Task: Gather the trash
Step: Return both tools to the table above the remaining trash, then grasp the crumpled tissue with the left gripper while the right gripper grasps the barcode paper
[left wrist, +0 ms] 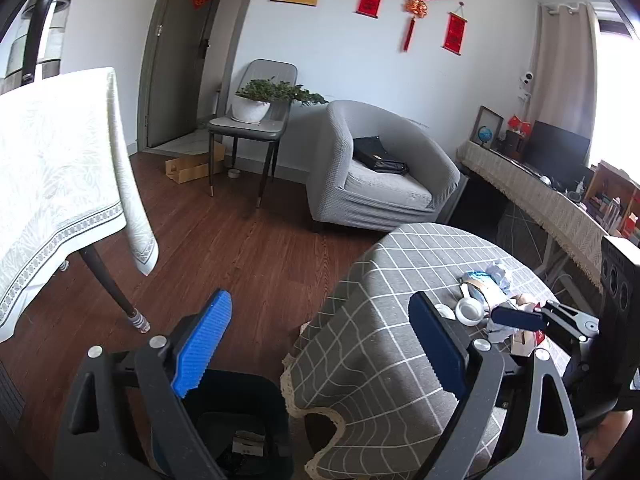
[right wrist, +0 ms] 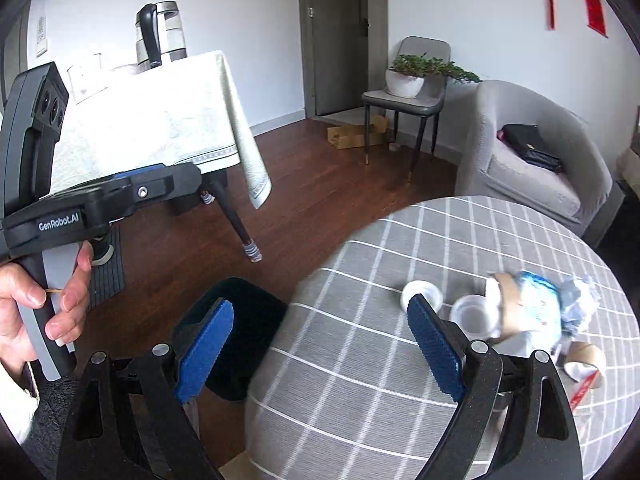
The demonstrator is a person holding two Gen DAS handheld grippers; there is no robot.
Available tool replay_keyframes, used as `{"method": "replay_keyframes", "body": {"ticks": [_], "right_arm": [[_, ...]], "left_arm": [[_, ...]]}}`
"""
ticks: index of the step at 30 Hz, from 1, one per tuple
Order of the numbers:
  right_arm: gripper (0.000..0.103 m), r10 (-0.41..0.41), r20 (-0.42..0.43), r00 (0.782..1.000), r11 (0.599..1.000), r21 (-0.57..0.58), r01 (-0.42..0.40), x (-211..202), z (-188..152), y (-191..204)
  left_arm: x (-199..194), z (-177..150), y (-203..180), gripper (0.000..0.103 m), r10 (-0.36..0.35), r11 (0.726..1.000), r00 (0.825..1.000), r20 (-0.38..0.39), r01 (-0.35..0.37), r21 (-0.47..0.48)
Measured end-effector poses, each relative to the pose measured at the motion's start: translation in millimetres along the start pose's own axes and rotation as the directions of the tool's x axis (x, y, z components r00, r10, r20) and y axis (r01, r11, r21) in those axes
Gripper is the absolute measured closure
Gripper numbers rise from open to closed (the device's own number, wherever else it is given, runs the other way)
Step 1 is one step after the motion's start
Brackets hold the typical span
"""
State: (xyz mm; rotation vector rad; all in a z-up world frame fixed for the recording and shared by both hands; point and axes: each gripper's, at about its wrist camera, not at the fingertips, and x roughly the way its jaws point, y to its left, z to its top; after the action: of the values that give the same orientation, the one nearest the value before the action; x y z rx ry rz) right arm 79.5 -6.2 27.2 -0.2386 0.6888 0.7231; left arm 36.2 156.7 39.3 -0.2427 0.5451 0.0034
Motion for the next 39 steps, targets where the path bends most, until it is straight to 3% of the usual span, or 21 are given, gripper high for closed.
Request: {"method": "replay_keyframes", "body": {"ticks": [7, 13, 23, 30, 34, 39], "right_arm": [[0.012, -0.111, 0.043, 0.993, 0.991, 0.080, 0.107, -34, -21, -65], [0.011, -0.152, 0.031, 0.988, 0.985, 0.083, 0.149, -50, -45, -94], [0.008, -0.084, 0.002, 0.996, 0.991, 0.101, 0.083, -64, -67, -126], [0.006, -0.022, -0.028, 0.999, 0.999, 0.030, 0.023, -62, -74, -139], [0.006, 0.001, -0.048, 0.999, 1.000, -0.002, -0.001, -56, -76, -141], [0.006, 0.027, -0.063, 0.998, 1.000, -0.009, -0.027, -45, -72, -141]], "left_arm": [[27, -9, -60, 0.011, -0.103, 0.994, 0.994, -0.042, 0.105, 0.034], [47, -21, -110, 0.011, -0.164, 0.979, 0.982, -0.088, 0.173, 0.105], [82, -30, -162, 0.012, -0.254, 0.958, 0.955, -0.155, 0.271, 0.098], [107, -36, -185, 0.016, -0.268, 0.953, 0.941, -0.208, 0.290, 0.084], [121, -40, -192, 0.023, -0.246, 0.958, 0.939, -0.241, 0.274, 0.089], [132, -40, -186, 0.040, -0.284, 0.954, 0.917, -0.279, 0.299, 0.013]]}}
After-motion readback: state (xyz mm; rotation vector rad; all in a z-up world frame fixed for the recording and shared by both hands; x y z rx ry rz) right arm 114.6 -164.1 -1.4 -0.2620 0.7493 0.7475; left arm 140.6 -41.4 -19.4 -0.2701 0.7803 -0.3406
